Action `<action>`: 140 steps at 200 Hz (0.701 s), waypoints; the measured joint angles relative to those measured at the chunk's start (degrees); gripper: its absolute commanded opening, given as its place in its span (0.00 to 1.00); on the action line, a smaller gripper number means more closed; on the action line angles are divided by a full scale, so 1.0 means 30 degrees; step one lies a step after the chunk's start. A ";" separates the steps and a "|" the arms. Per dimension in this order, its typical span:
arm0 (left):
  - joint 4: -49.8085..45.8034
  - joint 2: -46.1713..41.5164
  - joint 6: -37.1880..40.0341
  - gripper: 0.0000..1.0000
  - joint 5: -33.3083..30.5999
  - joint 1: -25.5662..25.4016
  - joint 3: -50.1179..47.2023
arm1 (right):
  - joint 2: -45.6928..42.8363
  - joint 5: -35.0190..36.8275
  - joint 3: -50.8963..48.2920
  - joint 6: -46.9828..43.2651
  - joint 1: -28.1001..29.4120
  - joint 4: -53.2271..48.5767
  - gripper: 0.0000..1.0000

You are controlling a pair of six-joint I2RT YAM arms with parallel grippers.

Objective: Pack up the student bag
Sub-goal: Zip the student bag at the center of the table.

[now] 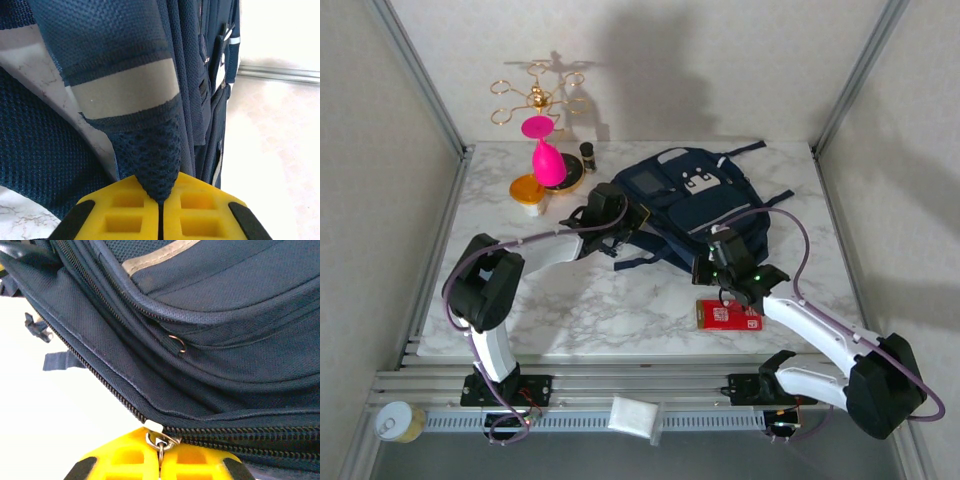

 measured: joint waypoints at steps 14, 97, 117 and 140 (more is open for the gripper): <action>0.0036 0.0000 0.0058 0.34 0.0044 -0.0007 -0.0015 | 0.0022 -0.0510 0.0000 -0.0044 -0.0073 0.0000 0.00; 0.4437 -0.3024 -0.4204 0.60 -0.1173 -0.4838 -0.4393 | 0.0903 -0.2178 0.0007 0.0124 -0.0211 0.0109 0.00; 0.5020 -0.2674 -0.5530 0.61 -0.1428 -0.5748 -0.4386 | 0.0903 -0.2200 0.0007 0.0204 -0.0211 0.0109 0.00; 0.5136 -0.2091 -0.6739 0.62 -0.2076 -0.6309 -0.4350 | 0.0903 -0.2193 0.0000 0.0262 -0.0211 0.0146 0.00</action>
